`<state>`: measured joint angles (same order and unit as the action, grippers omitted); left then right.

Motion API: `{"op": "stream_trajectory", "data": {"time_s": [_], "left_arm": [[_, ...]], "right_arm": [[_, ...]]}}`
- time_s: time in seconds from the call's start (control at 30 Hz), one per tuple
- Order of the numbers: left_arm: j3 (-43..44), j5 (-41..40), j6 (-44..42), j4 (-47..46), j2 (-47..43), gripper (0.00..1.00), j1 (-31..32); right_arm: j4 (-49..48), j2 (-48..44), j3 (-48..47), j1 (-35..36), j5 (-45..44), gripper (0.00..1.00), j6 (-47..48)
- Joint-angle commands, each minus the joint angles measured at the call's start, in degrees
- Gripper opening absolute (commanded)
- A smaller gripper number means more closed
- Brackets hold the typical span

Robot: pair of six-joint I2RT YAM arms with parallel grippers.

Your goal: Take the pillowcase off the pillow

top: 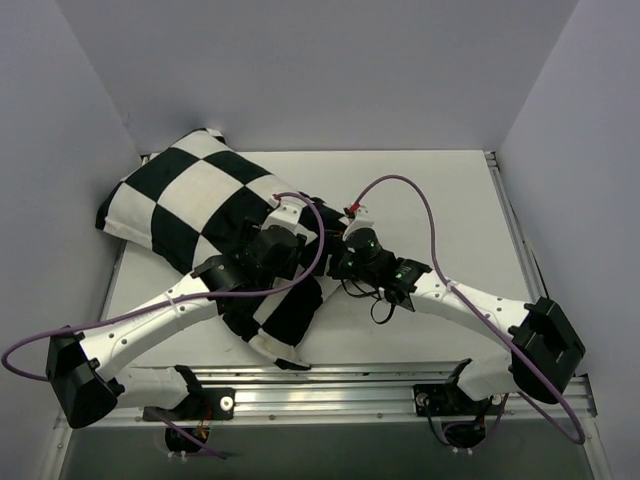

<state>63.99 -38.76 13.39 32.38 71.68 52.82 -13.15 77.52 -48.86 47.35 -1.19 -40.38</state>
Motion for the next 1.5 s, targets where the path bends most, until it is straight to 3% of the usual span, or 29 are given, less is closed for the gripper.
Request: {"op": "stream_trajectory", "data": {"time_s": [0.0,0.03,0.17,0.5,0.73,0.77,0.87,1.0,1.13,1.17,1.2,1.27,1.3,1.4,1.47], "left_arm": [[-1.40,-2.81,1.73,-1.97,-2.16,0.84,-2.19],[-1.76,-3.07,2.34,-1.88,-2.42,0.82,-3.06],[-3.60,-2.90,4.80,-1.44,-3.39,0.78,-4.47],[-3.08,-3.77,6.56,0.05,-5.50,0.70,-6.32],[-3.69,-5.00,8.41,0.05,-5.41,0.48,-8.43],[-3.95,-5.44,9.37,0.14,-5.50,0.40,-8.52],[-4.83,-7.02,13.05,1.62,-6.02,0.29,-9.57],[-6.15,-7.47,17.28,4.26,-7.43,0.22,-12.29],[-7.73,-1.07,16.94,1.39,-8.22,0.14,-13.53],[-8.35,3.21,16.15,0.15,-8.40,0.12,-13.44],[-9.57,5.52,16.06,-1.08,-8.31,0.11,-13.53],[-10.72,10.17,15.97,-4.16,-8.05,0.09,-13.44],[-11.33,10.89,16.06,-4.60,-7.44,0.08,-13.44],[-11.08,11.95,16.58,-4.26,-6.03,0.03,-13.44],[-10.38,12.22,16.58,-3.56,-5.67,0.02,-13.44]], "right_arm": [[-1.97,1.85,-0.27,0.37,-0.48,0.56,0.13],[-2.06,1.94,0.69,0.37,-0.30,0.38,0.13],[-1.44,1.94,3.42,0.20,-0.48,0.00,0.39],[1.80,-3.06,9.92,-3.05,-1.10,0.00,0.13],[5.67,-8.25,13.88,-8.85,-1.09,0.00,0.13],[6.72,-8.52,14.05,-9.55,-1.35,0.00,0.21],[8.22,-9.31,13.62,-9.56,-1.36,0.00,0.83],[12.52,-10.02,11.95,-9.65,-5.81,0.00,0.48],[13.86,-11.07,9.06,-8.77,-4.88,0.00,1.88],[11.94,-11.16,8.26,-8.16,-4.35,0.02,1.88],[11.48,-10.98,7.30,-7.28,-4.35,0.15,1.80],[11.13,-8.80,2.93,-3.86,-6.36,0.27,1.27],[11.13,-7.65,1.24,-2.63,-7.24,0.39,1.18],[11.65,-1.51,-6.21,1.16,-8.91,0.61,0.57],[12.18,2.88,-9.66,3.08,-11.44,0.69,-0.48]]}}
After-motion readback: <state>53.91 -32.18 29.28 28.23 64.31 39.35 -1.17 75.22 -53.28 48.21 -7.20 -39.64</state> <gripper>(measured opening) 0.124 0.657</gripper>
